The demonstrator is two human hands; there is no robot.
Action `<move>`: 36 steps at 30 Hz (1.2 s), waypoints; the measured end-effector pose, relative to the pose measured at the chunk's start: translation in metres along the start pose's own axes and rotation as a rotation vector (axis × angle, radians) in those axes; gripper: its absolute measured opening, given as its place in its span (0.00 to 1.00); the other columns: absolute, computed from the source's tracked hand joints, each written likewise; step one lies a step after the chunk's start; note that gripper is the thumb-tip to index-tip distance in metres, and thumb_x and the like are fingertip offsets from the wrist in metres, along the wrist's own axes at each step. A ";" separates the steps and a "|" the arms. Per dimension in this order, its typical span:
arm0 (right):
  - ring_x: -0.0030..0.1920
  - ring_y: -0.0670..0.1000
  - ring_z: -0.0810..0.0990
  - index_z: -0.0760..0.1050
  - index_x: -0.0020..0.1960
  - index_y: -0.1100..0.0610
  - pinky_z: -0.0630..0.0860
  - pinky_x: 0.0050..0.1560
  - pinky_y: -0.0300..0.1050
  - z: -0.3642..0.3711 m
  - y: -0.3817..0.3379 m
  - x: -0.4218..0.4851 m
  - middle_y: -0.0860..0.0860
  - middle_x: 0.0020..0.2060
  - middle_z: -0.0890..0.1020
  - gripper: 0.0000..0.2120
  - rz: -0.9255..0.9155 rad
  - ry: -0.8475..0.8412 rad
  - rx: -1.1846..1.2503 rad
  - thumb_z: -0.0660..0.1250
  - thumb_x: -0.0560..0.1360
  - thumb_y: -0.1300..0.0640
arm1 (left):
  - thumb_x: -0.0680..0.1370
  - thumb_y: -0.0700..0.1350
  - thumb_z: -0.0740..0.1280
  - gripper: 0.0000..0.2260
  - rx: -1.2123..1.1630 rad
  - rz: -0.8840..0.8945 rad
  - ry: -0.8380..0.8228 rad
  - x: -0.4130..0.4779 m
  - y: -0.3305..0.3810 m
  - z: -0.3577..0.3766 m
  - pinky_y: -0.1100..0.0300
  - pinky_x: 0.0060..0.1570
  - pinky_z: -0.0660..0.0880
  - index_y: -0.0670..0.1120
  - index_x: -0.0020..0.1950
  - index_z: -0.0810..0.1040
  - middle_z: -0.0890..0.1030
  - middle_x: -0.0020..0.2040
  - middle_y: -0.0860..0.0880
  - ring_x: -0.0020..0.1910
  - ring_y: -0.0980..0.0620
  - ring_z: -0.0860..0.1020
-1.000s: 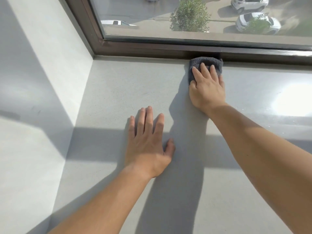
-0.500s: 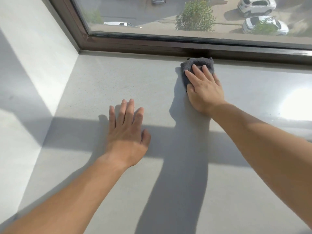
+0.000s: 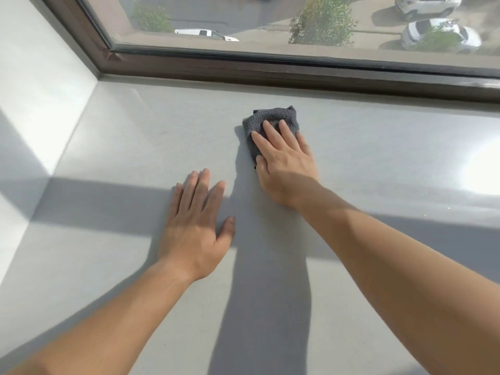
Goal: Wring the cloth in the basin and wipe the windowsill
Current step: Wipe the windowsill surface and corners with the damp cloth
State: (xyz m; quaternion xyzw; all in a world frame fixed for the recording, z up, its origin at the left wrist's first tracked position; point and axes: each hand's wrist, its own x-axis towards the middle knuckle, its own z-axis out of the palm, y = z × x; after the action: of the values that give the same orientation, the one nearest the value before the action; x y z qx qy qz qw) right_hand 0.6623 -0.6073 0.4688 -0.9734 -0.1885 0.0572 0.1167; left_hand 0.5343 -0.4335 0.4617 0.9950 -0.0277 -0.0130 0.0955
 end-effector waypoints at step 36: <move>0.80 0.54 0.51 0.62 0.78 0.49 0.49 0.78 0.57 0.008 -0.029 -0.190 0.49 0.80 0.59 0.27 0.093 0.030 0.005 0.50 0.79 0.48 | 0.78 0.59 0.42 0.32 0.049 0.004 -0.069 -0.025 0.025 -0.004 0.45 0.77 0.39 0.47 0.80 0.54 0.48 0.82 0.42 0.80 0.45 0.43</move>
State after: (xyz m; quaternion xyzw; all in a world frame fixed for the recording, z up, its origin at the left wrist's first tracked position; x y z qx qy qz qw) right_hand 0.4758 -0.6520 0.4806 -0.9816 -0.1413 0.0485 0.1192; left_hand 0.5082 -0.4559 0.4710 0.9959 -0.0331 -0.0463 0.0701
